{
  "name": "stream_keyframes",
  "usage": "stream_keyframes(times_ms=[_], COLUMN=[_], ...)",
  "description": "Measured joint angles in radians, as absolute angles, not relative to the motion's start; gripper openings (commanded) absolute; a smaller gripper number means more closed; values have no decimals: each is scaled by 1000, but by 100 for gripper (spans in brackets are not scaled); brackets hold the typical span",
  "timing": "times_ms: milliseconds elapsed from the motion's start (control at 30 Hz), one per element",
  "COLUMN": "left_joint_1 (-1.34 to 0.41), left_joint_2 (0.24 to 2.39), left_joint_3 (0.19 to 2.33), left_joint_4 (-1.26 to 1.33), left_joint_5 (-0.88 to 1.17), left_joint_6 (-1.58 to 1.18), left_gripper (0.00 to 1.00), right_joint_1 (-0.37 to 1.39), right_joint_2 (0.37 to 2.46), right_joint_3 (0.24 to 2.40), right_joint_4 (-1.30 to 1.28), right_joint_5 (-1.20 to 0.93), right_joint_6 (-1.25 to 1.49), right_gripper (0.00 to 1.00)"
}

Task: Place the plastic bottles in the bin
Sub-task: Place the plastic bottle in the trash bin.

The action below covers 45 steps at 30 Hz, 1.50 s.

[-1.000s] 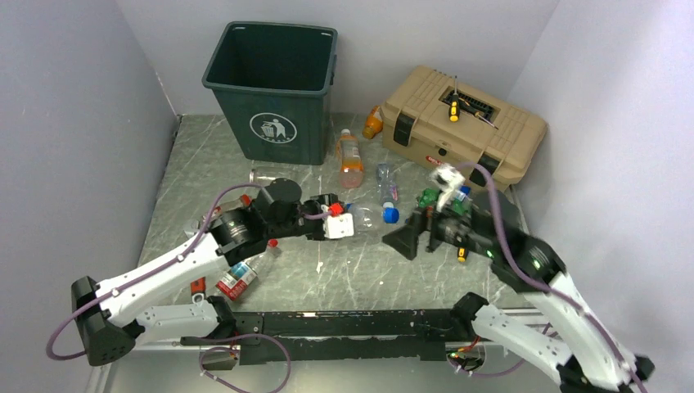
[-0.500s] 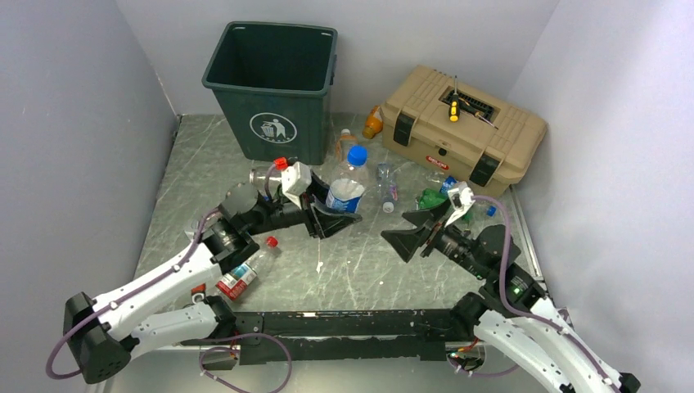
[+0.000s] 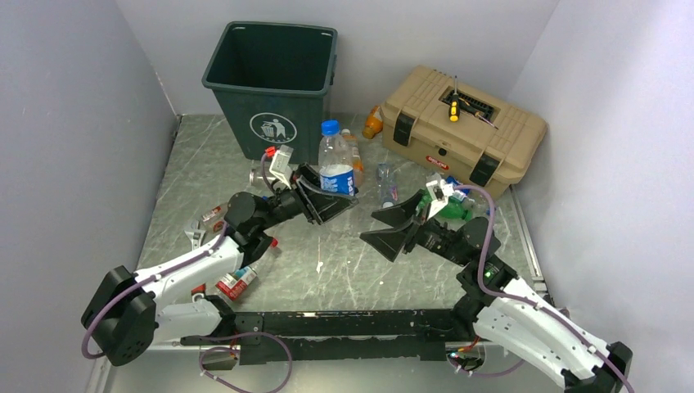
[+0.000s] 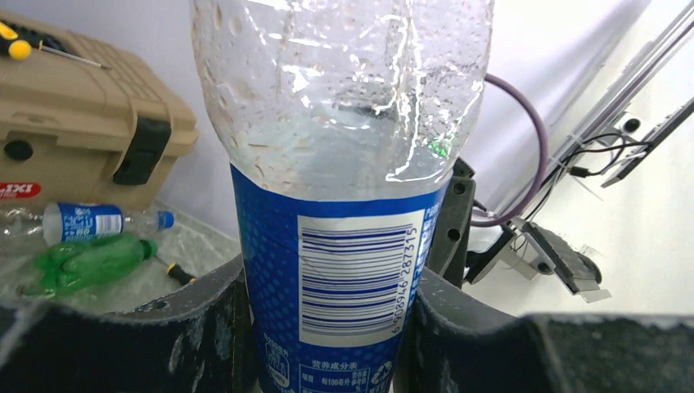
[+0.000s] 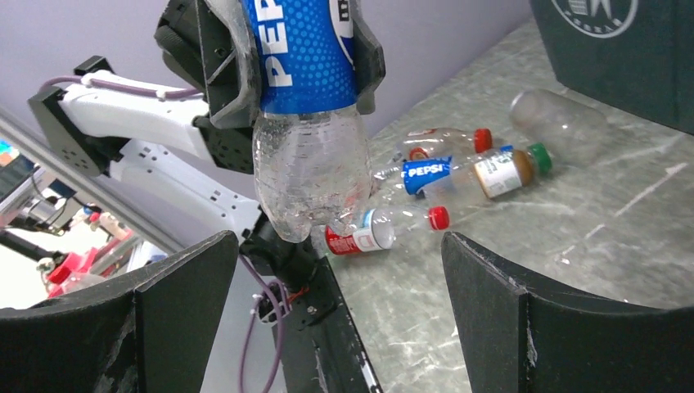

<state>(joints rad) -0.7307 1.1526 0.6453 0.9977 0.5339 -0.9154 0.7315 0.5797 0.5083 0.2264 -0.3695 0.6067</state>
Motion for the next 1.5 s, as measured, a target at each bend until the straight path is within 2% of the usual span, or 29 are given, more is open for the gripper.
stream_keyframes(times_ms=[433,700,833,867,900,1033,1067,1200,1333,1500], left_joint_1=[-765,-818,-819,-818,-818,-817,-820,-825,-825,-825], left_joint_2=[1175,1162,1154,1153,1150,1131,1122,1062,926,894], left_joint_3=[646,649,649,649,649,649,649,649,677,929], left_joint_4=[1079,1012,1003,1002,1001,981,971,906,705,390], left_joint_5=[525,516,498,494,493,484,480,451,385,331], left_joint_6=[-947,-879,-857,-854,-853,-834,-833,-803,-688,-510], left_gripper=[34,34,35,36,43,96,99,99,100,95], right_joint_1=[907,931,939,941,942,945,947,948,949,950], right_joint_2=[740,809,834,841,848,853,850,807,694,622], right_joint_3=[478,509,522,529,533,537,537,537,537,537], right_joint_4=[484,502,527,529,530,531,528,466,353,245], right_joint_5=[-295,-229,-239,-242,-244,-244,-243,-229,-191,-176], right_joint_6=[636,612,613,611,610,609,606,579,518,463], right_gripper=[99,80,55,49,45,36,35,31,30,28])
